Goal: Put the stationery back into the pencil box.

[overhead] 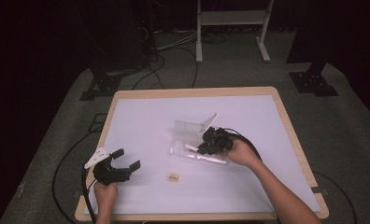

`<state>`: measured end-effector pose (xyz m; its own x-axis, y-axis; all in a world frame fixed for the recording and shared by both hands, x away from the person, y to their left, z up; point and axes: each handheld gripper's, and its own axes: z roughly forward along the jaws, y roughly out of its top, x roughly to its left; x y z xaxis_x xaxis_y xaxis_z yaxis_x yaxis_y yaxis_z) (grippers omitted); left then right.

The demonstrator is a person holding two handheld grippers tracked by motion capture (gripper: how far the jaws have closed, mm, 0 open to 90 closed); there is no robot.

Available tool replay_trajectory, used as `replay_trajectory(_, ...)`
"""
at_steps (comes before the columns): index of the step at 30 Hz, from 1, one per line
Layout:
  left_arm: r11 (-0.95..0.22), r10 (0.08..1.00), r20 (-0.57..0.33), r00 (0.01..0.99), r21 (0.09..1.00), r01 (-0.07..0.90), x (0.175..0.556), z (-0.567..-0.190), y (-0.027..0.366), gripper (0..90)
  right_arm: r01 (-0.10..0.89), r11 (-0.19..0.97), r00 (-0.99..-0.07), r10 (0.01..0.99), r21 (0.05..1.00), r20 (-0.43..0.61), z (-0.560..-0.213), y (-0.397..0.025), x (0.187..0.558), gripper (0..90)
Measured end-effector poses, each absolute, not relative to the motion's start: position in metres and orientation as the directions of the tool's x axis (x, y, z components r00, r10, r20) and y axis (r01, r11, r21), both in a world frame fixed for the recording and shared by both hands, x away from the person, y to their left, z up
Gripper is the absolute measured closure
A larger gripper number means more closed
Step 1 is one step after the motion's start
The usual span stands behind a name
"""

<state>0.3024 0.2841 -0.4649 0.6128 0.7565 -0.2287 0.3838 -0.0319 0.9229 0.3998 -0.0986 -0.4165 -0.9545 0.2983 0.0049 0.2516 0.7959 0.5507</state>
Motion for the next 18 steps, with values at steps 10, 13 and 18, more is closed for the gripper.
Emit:
replay_trajectory(10, -0.033, 0.756, -0.228, 0.614, 0.923, 0.383, 0.302, -0.465, 0.284, 0.0, 0.267, 0.797, -0.951, 0.307, 0.542, 0.017, -0.424, -0.098, 0.404, 78.2)
replay_trajectory(13, -0.033, 0.756, -0.228, 0.614, 0.923, 0.383, 0.302, -0.465, 0.284, 0.0, 0.272, 0.798, -0.951, 0.310, 0.538, 0.021, -0.426, -0.099, 0.405, 78.2)
replay_trajectory(18, -0.033, 0.755, -0.227, 0.615, 0.924, 0.382, 0.302, -0.465, 0.284, 0.0, 0.286, 0.801, -0.948, 0.317, 0.525, 0.033, -0.432, -0.099, 0.406, 78.2)
